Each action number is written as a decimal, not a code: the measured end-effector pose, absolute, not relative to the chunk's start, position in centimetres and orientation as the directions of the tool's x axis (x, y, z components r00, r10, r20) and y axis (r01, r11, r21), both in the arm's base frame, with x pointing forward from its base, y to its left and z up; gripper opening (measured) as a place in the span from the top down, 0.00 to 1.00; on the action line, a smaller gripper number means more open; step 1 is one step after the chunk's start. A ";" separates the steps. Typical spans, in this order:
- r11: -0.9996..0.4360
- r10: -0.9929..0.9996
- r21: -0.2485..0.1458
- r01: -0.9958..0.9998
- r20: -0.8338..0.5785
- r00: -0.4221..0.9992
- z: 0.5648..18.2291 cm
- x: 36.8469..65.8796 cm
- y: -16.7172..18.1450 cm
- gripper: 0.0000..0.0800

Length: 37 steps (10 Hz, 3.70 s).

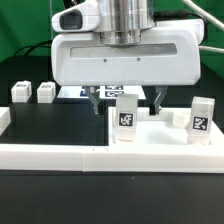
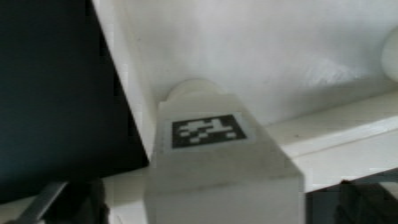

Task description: Assemble square table

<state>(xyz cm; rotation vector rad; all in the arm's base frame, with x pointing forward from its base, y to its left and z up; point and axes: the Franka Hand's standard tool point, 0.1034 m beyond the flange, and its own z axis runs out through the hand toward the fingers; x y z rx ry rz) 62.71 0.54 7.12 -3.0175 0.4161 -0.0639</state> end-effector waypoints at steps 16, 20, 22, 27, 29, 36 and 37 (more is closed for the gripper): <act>-0.178 -0.971 -0.078 -0.981 -0.146 0.188 6.7 62.4 0.2 0.36; -0.630 -0.762 -0.160 -0.760 -0.058 0.645 6.8 61.8 0.9 0.19; -0.740 -0.656 -0.166 -0.651 -0.033 0.754 6.8 61.8 0.8 0.19; -0.992 -0.105 -0.072 -0.101 0.043 0.994 6.9 62.6 0.7 0.19; -0.989 -0.135 -0.074 -0.132 0.040 0.990 6.9 62.6 0.7 0.30; -0.660 -0.749 -0.086 -0.747 -0.002 0.662 6.7 62.5 0.5 0.64; -0.462 -0.883 -0.097 -0.881 -0.037 0.467 6.7 62.5 0.4 0.64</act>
Offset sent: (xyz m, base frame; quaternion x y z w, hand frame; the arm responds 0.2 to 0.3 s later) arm 0.0000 0.0000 0.0000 0.0000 0.0000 0.1938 0.9810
